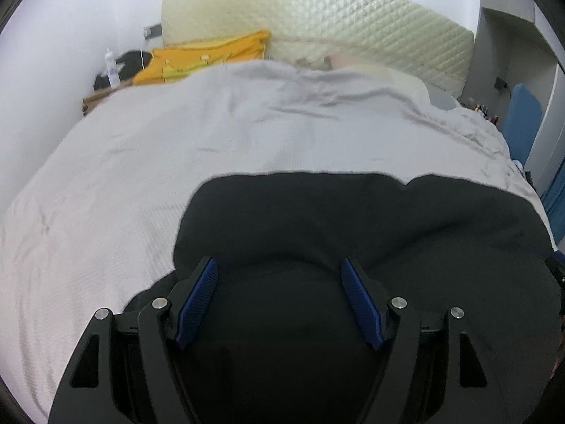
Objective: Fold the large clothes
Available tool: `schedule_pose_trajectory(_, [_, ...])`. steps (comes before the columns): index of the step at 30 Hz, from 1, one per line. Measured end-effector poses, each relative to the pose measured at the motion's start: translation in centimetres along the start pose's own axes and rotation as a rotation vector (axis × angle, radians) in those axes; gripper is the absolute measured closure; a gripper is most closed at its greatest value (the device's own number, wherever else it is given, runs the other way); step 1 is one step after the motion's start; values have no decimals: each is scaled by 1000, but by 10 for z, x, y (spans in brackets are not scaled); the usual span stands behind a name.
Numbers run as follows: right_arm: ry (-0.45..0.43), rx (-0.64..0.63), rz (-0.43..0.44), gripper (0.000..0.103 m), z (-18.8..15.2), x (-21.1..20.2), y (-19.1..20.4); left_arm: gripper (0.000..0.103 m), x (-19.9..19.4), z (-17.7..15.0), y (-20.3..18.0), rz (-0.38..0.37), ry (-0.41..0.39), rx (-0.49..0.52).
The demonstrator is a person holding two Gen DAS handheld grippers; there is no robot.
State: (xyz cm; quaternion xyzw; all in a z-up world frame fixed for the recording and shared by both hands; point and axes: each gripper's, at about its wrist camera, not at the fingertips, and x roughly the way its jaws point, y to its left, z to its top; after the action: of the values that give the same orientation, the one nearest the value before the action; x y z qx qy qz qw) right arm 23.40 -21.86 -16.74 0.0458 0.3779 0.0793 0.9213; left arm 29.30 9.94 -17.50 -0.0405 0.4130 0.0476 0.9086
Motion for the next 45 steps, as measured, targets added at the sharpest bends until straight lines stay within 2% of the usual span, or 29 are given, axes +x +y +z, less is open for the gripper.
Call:
schedule_pose_trajectory(10, [-17,21,12,0,-16,13,-2,26,6,-7,-1,-6,-24,3])
schedule_pose_trajectory(15, [-9,11,-15,0,-6,-12,9,26,-17,-4,1,-55,-6,-32])
schedule_pose_trajectory(19, [-72,25,18,0,13,-59,18,26,-71,8,-6,-74,-70,-28])
schedule_pose_trajectory(26, [-278,61,67,0,50,-191,36,26,-202,20,-18,-131,-238,-2])
schedule_pose_trajectory(31, [-436,9,98,0,62,-283,64,26,-290,19,-23,-134,-371,12])
schedule_pose_trajectory(38, [-590,-69,101,0,43,-378,103,26,-373,-3,-28,-140,-483,4])
schedule_pose_trajectory(42, [-627,-71,118,0,23,-404,115,26,-402,-24,-34,-152,-507,23])
schedule_pose_trajectory(45, [-621,-63,115,0,7,-411,118,26,-416,-42,-41,-170,-513,51])
